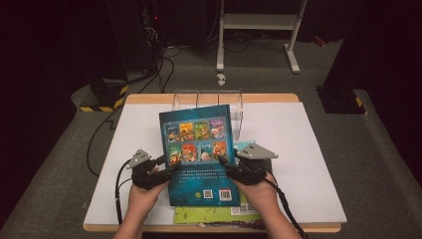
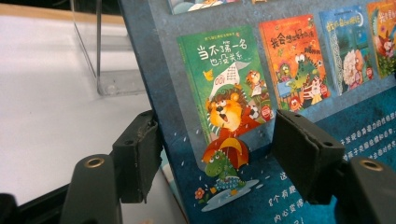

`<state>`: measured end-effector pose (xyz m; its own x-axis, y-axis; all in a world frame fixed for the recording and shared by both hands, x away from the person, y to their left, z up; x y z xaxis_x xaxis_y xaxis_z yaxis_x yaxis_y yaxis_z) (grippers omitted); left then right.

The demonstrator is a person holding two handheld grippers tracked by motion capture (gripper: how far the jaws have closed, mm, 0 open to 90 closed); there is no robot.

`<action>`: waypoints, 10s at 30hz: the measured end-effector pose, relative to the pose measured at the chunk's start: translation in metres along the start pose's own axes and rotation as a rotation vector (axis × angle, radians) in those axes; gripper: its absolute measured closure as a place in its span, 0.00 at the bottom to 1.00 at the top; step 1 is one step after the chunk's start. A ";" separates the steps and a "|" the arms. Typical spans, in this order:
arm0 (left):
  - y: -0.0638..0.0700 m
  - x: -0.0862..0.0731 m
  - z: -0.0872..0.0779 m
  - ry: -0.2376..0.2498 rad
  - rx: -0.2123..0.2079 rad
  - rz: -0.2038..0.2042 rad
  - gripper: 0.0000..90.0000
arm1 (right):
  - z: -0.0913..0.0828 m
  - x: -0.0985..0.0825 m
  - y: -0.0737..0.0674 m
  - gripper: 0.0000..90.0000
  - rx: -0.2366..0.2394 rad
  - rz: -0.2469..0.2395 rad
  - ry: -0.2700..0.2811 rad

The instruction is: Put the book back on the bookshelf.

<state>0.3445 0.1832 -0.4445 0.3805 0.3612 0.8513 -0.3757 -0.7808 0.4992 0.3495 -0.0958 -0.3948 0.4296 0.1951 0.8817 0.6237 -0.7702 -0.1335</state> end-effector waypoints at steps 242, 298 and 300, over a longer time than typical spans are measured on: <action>0.054 0.038 -0.027 0.205 -0.164 0.118 0.05 | 0.058 -0.027 -0.073 0.76 0.349 -0.062 -0.015; 0.045 0.009 -0.070 0.230 0.041 0.316 0.42 | -0.044 -0.038 0.068 0.55 -0.052 -0.006 0.147; 0.045 0.009 -0.072 0.228 0.050 0.314 0.42 | -0.051 -0.048 0.087 0.55 -0.120 0.021 0.155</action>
<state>0.2708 0.1882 -0.4027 0.0542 0.2006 0.9782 -0.4006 -0.8930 0.2054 0.3496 -0.2031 -0.4258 0.3306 0.0893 0.9395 0.5294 -0.8417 -0.1063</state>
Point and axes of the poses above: each handheld gripper's, and its own axes: z roughly forward along the jaws, x roughly out of its top, y roughly to its right, the point moved 1 cm from there along z, roughly forward along the jaws, and after that the axes turned 6 degrees about z, right-handed, at the moved point
